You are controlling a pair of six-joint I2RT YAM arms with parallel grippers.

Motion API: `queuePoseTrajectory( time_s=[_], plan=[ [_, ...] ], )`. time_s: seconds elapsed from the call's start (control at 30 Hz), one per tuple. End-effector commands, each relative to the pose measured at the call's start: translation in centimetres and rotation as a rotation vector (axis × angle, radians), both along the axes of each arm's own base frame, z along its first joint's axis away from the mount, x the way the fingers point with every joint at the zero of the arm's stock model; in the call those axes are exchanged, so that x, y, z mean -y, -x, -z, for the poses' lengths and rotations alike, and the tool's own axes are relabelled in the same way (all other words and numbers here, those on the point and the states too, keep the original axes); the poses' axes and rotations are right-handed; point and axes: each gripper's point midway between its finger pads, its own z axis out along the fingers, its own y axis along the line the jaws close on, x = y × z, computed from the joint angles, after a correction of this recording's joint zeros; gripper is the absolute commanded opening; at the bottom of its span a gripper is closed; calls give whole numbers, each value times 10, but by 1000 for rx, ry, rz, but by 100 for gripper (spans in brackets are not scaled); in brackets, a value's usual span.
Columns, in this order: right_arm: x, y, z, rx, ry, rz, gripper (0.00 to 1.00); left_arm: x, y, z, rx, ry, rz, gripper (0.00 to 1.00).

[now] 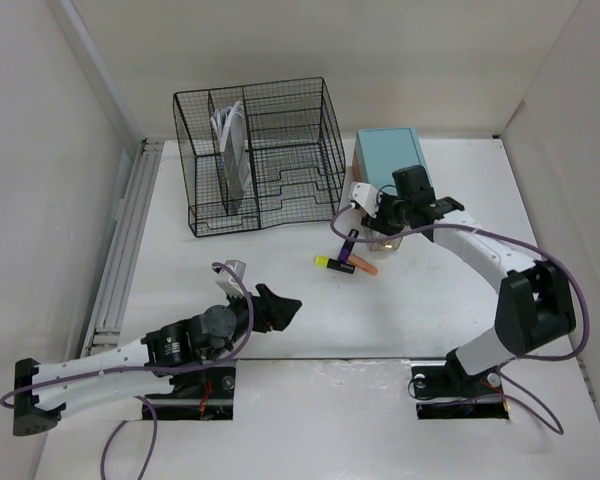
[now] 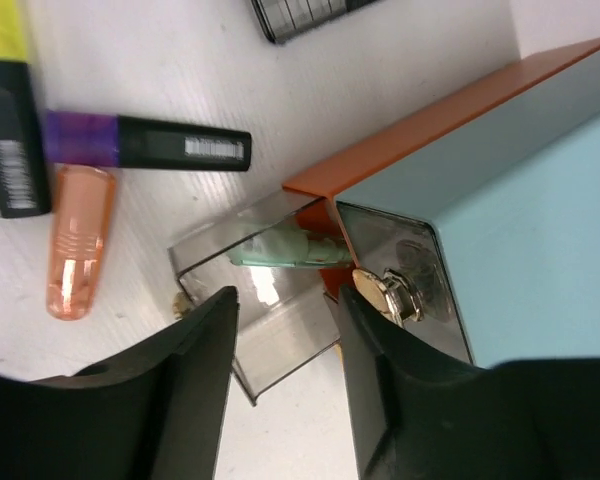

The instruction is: Organize the desk

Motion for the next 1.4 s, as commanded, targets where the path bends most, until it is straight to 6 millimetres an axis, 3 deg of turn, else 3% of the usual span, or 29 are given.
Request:
queuePoseTrajectory(
  time_s=[0.0,0.07,0.17,0.3,0.5,0.63,0.77,1.07,1.2,1.37],
  plan=[
    [-21,13,-41,39,-97,-61,49,2,1,-7,16,28,7,78],
    [-40,38,-36,-26,-126,-145,48,2,1,-7,16,28,7,78],
    [-58,92,-2,-201,-61,-233,48,2,1,-7,16,28,7,78],
    [-66,125,41,-302,64,-239,48,2,1,-7,16,28,7,78],
    [-58,108,87,-378,188,-84,42,1,1,-5,13,19,7,78],
    [-56,92,92,-325,217,-3,42,0,0,-3,7,16,-4,78],
    [-52,76,87,-257,229,69,43,-1,0,-1,4,7,-4,78],
    [-51,74,85,-250,236,74,46,-1,0,-1,4,7,-4,78],
    [-57,73,65,-218,197,25,46,-1,0,-3,7,16,-4,78],
    [-63,78,54,-227,179,-29,46,-2,1,-2,-2,14,-6,78]
  ],
)
